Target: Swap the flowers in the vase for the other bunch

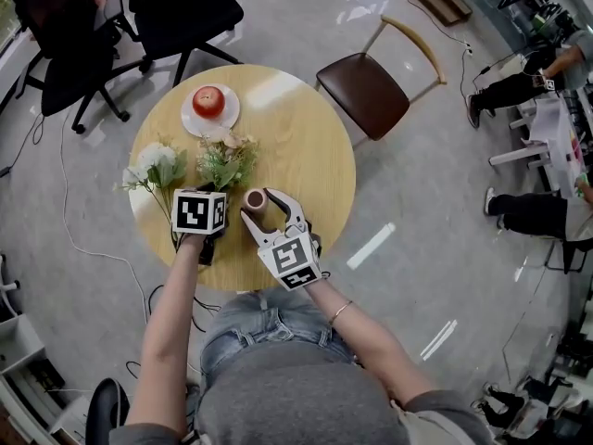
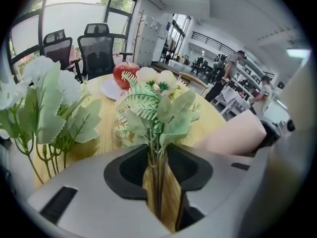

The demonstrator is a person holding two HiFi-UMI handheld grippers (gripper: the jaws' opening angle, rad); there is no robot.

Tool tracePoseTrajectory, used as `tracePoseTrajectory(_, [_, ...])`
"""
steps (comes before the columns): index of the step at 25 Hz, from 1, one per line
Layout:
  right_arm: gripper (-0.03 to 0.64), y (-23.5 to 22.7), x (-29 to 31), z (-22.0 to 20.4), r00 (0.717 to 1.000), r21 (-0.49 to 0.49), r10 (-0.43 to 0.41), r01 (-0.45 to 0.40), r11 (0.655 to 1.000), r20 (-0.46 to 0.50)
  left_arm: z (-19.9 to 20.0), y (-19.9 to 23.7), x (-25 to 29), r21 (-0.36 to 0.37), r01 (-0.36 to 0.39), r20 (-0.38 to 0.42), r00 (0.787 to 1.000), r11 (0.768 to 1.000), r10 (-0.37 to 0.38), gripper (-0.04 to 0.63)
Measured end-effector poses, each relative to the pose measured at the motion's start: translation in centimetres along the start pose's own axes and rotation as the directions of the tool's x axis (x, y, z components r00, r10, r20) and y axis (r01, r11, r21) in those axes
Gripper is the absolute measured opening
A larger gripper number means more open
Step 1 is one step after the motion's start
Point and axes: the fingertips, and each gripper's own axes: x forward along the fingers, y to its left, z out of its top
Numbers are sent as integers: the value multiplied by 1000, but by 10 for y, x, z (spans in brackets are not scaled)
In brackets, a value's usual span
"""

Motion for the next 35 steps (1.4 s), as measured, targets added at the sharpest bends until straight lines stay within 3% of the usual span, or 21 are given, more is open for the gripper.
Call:
tracePoseTrajectory(10, [245, 0, -2, -1, 1000, -5, -4, 4, 1000, 1, 4, 0, -5, -13, 4, 24, 1000, 1000, -3, 57])
tracePoseTrajectory(20, [245, 2, 0, -2, 1000, 8, -23, 23, 1000, -4, 8, -2, -52, -52, 41, 157, 987, 998, -32, 46])
tracePoseTrajectory(27, [244, 5, 0, -3, 1000, 27, -26, 26, 999, -2, 21, -14, -90, -61, 96, 277, 958, 993, -76, 46])
tracePoseTrajectory(35, [245, 5, -1, -5, 999, 26, -32, 32, 999, -3, 59, -39, -135, -20, 175, 428, 891, 984, -150, 46])
